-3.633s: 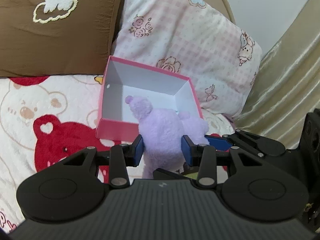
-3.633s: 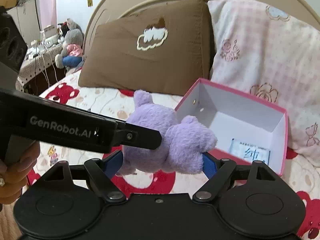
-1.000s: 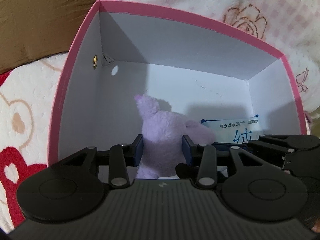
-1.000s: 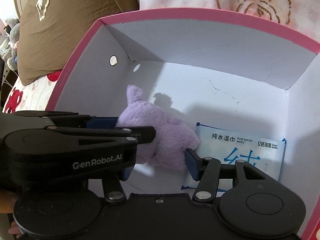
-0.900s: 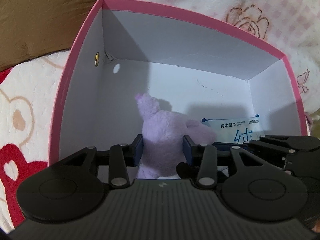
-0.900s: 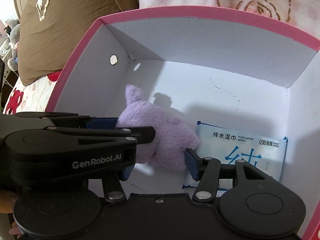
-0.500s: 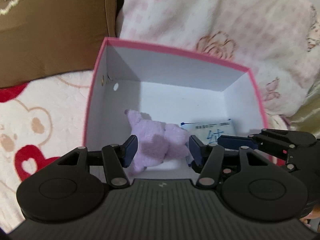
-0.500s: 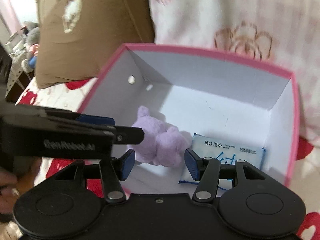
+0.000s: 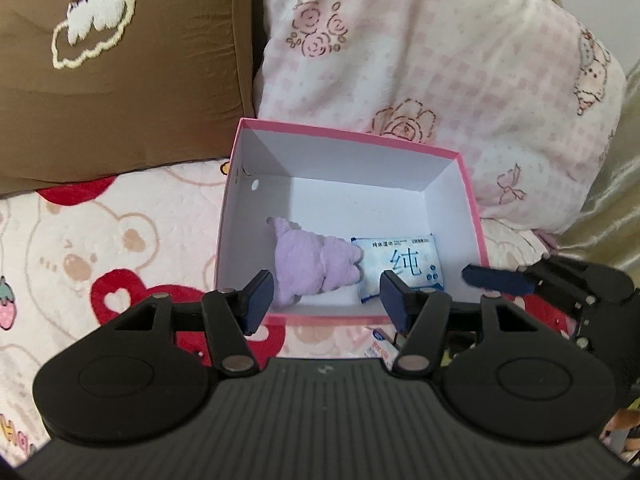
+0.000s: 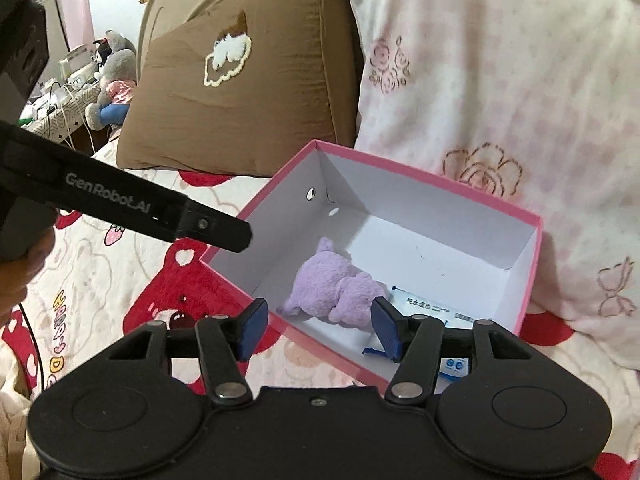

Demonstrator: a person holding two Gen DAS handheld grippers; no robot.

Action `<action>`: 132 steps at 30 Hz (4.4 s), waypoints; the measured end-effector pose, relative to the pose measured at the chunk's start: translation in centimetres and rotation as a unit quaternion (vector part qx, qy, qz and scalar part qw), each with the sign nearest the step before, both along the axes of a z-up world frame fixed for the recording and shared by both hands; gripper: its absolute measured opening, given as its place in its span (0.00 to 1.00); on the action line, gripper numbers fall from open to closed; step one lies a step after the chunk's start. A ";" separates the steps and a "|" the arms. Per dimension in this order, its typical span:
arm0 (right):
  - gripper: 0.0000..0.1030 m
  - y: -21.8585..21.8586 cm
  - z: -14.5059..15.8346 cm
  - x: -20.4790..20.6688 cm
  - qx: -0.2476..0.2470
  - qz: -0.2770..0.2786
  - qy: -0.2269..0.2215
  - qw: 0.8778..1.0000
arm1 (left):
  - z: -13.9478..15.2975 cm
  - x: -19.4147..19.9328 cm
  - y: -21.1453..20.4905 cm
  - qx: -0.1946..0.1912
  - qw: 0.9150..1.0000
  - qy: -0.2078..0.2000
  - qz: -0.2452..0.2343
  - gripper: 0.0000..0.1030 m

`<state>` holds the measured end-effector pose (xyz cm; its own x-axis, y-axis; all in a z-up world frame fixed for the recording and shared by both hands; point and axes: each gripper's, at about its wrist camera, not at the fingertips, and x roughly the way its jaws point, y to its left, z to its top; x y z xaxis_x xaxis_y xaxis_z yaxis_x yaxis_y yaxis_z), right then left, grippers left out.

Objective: Organize objects
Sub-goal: 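Open the right gripper to release the plush toy in the box, then withdraw the right tool from the box toward the clear floss-pick case, then close the right gripper on the clear floss-pick case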

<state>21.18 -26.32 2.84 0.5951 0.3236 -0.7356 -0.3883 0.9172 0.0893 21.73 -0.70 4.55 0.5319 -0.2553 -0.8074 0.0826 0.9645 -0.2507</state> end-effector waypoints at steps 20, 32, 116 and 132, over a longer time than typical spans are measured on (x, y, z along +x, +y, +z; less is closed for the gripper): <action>0.89 -1.6 3.8 -8.6 -0.018 -0.029 -0.080 0.996 | 4.4 -7.8 -3.2 0.006 0.999 -0.026 -0.028 0.94; 0.89 -2.0 4.6 -15.2 -0.021 0.013 -0.057 0.998 | 4.8 -11.9 -4.1 -0.018 0.999 -0.010 -0.047 0.95; 0.85 0.1 -15.1 -18.8 -0.015 0.016 0.029 0.999 | -14.7 -18.4 -9.7 -0.037 0.999 0.018 0.017 0.86; 0.69 -0.1 -17.5 -18.4 0.007 -0.007 0.027 1.000 | -18.3 -17.0 -9.8 -0.086 0.994 0.048 0.041 0.40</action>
